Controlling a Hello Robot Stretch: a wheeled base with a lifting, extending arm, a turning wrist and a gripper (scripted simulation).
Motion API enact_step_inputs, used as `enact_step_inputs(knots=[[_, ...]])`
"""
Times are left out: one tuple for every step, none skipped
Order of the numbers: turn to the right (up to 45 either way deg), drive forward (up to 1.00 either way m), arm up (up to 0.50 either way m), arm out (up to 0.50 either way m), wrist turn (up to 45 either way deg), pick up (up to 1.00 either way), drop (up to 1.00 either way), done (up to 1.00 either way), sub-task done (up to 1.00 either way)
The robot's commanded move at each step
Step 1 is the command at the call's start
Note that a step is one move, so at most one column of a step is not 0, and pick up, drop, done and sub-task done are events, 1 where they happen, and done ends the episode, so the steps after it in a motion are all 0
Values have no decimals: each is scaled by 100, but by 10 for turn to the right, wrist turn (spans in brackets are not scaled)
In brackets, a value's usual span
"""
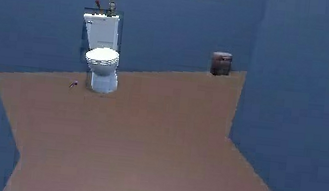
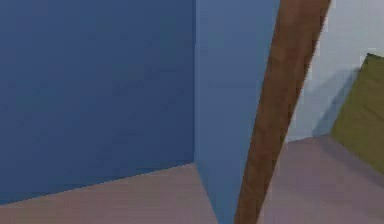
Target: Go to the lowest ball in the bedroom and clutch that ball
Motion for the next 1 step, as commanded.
enact_step_inputs(knots=[[-150, 0, 0, 0, 0, 0, 0, 0, 0]])
